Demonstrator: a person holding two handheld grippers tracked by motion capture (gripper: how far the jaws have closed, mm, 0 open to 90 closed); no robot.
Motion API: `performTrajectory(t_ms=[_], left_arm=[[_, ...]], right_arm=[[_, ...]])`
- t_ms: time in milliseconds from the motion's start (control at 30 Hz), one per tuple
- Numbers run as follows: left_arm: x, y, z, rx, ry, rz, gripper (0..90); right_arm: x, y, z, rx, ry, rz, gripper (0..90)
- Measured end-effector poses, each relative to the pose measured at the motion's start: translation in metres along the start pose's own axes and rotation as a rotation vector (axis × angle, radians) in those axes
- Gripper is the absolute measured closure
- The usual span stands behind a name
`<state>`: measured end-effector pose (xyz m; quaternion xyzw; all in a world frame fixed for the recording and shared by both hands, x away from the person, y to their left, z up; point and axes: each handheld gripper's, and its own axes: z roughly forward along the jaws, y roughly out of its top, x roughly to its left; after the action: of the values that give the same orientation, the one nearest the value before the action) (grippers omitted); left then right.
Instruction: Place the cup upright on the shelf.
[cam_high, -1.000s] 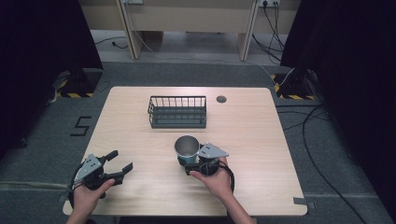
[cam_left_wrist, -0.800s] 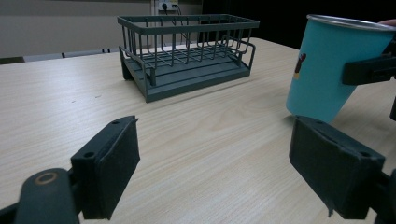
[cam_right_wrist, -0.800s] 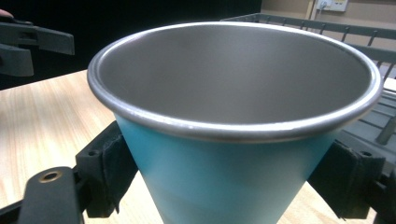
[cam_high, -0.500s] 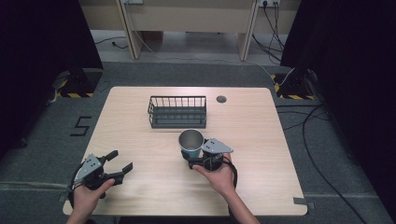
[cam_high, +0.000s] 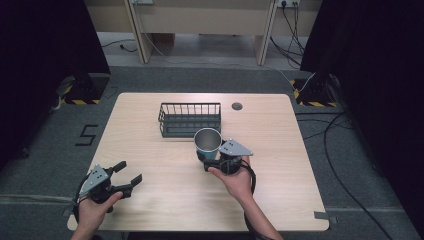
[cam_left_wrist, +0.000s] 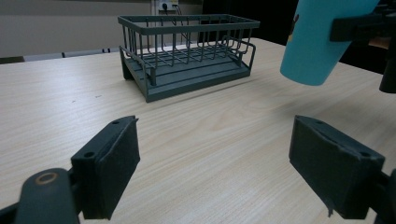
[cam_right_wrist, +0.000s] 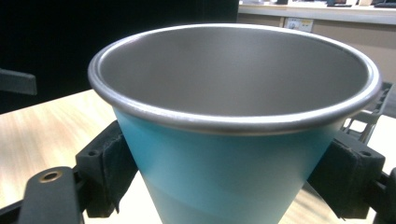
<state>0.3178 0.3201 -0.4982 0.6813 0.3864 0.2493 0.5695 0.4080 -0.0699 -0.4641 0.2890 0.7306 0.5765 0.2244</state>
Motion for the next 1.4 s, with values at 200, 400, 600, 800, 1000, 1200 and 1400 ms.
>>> performTrajectory(t_ms=[200,400,600,800,1000,1200,1400], left_arm=[[0.0,0.0,0.0,0.0,0.0,0.0,15.4],[0.0,0.0,0.0,-0.002,0.001,-0.002,15.4],[0.001,0.0,0.0,-0.001,0.0,-0.001,15.4],[0.001,0.0,0.0,0.0,0.0,-0.001,15.4],[0.001,0.0,0.0,-0.002,0.0,-0.003,15.4],[0.001,0.0,0.0,-0.002,-0.001,-0.003,15.4],[0.001,0.0,0.0,-0.002,-0.001,-0.003,15.4]], right_arm=[[-0.004,0.008,0.003,-0.015,-0.01,0.0,17.8],[-0.006,0.014,0.007,-0.025,-0.017,0.0,17.8],[-0.009,0.019,0.011,-0.04,-0.022,0.013,17.8],[-0.011,0.025,0.017,-0.044,-0.031,0.012,17.8],[-0.013,0.028,0.021,-0.045,-0.036,0.014,17.8],[-0.016,0.032,0.026,-0.049,-0.049,0.017,17.8],[-0.02,0.036,0.029,-0.05,-0.061,0.02,17.8]])
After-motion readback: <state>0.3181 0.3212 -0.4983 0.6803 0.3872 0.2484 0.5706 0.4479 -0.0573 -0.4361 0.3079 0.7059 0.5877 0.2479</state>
